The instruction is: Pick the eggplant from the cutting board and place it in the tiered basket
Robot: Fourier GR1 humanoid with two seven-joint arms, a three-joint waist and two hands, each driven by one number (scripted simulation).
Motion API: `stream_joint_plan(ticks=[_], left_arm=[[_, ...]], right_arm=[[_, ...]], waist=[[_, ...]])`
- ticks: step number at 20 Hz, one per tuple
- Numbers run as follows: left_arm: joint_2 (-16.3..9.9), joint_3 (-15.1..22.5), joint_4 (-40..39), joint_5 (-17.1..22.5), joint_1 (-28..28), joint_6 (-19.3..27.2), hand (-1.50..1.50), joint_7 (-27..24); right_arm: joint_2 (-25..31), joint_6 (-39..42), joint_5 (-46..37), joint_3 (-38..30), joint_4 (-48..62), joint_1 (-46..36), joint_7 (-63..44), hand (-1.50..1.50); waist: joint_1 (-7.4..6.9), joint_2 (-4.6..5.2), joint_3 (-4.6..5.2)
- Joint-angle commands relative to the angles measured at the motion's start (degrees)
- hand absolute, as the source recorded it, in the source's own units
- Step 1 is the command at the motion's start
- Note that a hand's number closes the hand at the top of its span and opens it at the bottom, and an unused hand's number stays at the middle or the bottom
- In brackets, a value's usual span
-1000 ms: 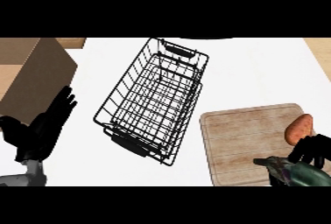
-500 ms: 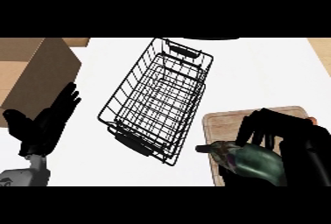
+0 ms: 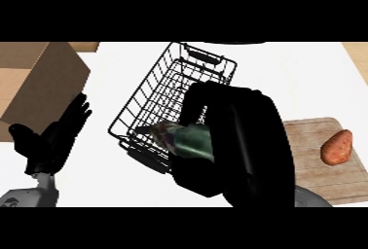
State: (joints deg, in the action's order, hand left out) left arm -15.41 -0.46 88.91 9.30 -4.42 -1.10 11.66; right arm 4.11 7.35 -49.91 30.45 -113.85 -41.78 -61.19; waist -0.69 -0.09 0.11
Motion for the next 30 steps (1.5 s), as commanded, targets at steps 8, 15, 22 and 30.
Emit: stream_joint_plan(ticks=[8,15,22,30], left_arm=[[0.47,-1.25,2.49,-0.57,0.33,-0.24,0.0,2.12],[1.34,-1.33,3.4,-1.56,2.07,-1.06,0.0,1.56],[0.49,-3.05,1.19,-0.19,-1.48,-2.42,0.0,2.7],[1.37,-3.15,3.63,-1.12,1.0,-3.18,0.0,3.32]], right_arm=[[-4.06,-2.86,0.07,-1.65,14.83,-6.12,-3.79,1.5],[-4.09,-10.83,-3.58,-2.03,24.26,-4.42,3.7,1.5],[-4.1,-26.1,-6.98,-1.65,30.27,-6.52,5.0,1.5],[-4.1,-29.64,-4.05,0.45,40.87,-13.28,5.44,-1.5]], waist=[[0.07,0.02,-0.1],[0.14,0.09,-0.11],[-0.07,0.26,-0.12],[-0.2,0.1,-0.1]])
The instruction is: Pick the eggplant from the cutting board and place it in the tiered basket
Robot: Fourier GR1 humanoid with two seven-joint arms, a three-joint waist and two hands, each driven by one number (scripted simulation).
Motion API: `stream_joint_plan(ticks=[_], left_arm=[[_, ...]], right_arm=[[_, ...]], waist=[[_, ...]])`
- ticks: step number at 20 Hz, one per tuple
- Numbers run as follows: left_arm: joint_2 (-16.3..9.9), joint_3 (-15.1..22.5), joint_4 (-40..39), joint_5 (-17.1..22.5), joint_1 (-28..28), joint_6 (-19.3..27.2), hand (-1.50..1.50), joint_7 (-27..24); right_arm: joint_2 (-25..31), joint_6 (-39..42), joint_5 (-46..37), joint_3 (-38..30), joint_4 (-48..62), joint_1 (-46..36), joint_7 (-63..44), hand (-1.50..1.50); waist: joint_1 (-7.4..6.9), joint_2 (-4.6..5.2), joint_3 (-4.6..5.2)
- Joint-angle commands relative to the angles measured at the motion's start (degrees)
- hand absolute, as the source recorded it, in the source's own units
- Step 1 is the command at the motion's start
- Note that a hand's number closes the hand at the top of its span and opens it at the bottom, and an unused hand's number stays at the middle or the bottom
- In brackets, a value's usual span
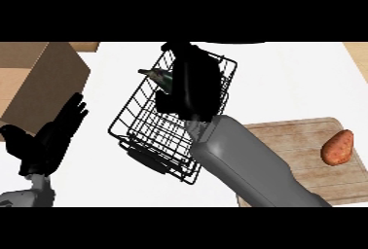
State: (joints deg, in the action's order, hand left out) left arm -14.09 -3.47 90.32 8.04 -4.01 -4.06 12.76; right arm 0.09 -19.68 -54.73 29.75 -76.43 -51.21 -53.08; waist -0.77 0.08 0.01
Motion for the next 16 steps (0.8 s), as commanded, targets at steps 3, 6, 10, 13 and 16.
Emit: stream_joint_plan(ticks=[3,6,10,13,16], left_arm=[[0.85,-0.49,-3.58,0.02,1.29,-2.48,0.0,-4.31],[0.56,-0.36,-3.63,-2.21,-1.32,-0.07,0.0,-2.18],[1.11,-0.54,-2.57,-1.51,-0.12,-0.37,0.0,-2.98],[-0.32,-1.32,-0.39,-0.13,0.3,-1.48,0.0,-0.27],[0.86,-1.05,-1.93,0.01,-0.96,-1.14,0.0,-0.38]], right_arm=[[-0.08,-7.19,3.28,2.23,4.57,-4.38,-2.83,-1.5],[-0.08,-11.61,6.84,0.26,2.79,-3.32,-1.74,-1.5],[-0.08,-15.84,9.15,-5.21,-0.79,-1.74,0.12,-1.5],[-0.08,-20.91,11.95,-8.03,-3.42,-0.77,1.0,-1.5],[-0.08,-23.98,13.02,-10.81,-6.87,0.3,0.91,-1.5]], waist=[[-0.27,0.03,0.03],[-0.15,0.11,0.01],[0.24,0.08,-0.01],[-0.15,0.1,-0.04],[0.42,0.06,-0.02]])
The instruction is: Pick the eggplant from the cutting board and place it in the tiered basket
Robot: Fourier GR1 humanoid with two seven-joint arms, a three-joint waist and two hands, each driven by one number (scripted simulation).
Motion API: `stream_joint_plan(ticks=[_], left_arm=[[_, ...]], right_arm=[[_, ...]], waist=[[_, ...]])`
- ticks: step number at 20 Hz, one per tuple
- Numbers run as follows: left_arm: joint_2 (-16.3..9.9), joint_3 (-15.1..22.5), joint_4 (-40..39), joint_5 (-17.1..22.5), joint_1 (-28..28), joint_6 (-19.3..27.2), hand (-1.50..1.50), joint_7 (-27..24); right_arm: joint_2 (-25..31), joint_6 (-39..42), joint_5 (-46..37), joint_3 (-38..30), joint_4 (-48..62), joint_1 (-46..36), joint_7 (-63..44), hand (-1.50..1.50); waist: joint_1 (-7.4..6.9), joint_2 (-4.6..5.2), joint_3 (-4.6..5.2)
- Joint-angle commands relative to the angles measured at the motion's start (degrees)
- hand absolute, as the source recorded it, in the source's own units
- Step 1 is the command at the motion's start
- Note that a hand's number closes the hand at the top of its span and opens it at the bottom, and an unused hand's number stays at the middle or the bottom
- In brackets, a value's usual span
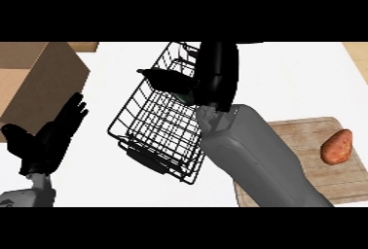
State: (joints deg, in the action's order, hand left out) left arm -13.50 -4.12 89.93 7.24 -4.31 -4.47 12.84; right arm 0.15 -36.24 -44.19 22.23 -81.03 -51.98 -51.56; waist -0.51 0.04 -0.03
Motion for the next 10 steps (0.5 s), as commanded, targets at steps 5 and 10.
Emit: stream_joint_plan(ticks=[5,10], left_arm=[[2.52,1.44,0.69,-1.24,3.94,0.79,0.0,-2.07],[-0.16,-1.06,0.25,-0.58,2.89,-0.61,0.0,-1.82]], right_arm=[[-0.1,-9.15,-0.9,-5.81,-12.98,10.6,0.47,-1.5],[6.17,-3.27,-1.27,-11.83,-27.72,16.73,-2.55,-1.5]], waist=[[1.05,-0.29,-0.01],[1.63,-0.44,0.02]])
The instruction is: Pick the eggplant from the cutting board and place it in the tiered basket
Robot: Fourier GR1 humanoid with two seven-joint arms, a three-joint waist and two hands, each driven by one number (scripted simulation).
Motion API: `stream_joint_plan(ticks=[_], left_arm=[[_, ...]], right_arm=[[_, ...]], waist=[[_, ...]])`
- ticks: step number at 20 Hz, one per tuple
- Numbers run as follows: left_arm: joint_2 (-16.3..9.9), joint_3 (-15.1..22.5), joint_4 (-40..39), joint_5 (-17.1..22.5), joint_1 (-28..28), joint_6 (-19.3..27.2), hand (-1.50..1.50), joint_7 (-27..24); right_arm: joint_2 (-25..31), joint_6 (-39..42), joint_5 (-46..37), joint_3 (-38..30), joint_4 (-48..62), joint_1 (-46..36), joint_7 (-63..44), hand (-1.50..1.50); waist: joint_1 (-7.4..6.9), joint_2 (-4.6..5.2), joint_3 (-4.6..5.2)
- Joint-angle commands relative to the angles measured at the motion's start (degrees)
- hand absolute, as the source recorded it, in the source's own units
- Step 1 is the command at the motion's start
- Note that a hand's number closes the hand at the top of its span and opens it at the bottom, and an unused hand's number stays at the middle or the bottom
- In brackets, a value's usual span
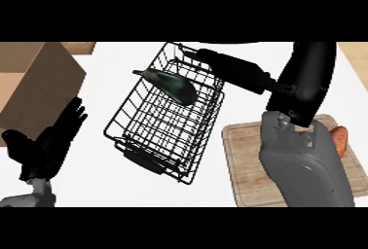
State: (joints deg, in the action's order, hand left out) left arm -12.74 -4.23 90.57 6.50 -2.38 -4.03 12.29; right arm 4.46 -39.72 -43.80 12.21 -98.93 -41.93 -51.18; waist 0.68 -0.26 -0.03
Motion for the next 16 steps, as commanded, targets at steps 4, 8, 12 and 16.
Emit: stream_joint_plan(ticks=[4,8,12,16], left_arm=[[1.37,0.5,-0.14,-1.23,-0.43,0.98,0.0,-0.88],[0.59,-0.96,1.0,0.36,1.52,-0.19,0.0,-0.4],[0.13,-1.08,1.19,0.41,0.55,-1.16,0.0,0.08],[0.8,-0.84,1.24,-0.19,0.1,-0.76,0.0,0.47]], right_arm=[[11.17,5.95,9.55,-12.18,-16.37,10.86,-0.91,-1.5],[18.15,10.31,19.85,-20.5,-25.86,18.9,0.87,-1.5],[21.62,13.51,30.32,-29.98,-26.31,24.42,5.76,-1.5],[25.1,20.06,39.62,-38.46,-30.11,29.23,6.92,-1.5]], waist=[[0.35,0.07,-0.03],[0.45,0.02,-0.07],[-0.13,0.17,-0.04],[-0.04,0.1,-0.02]])
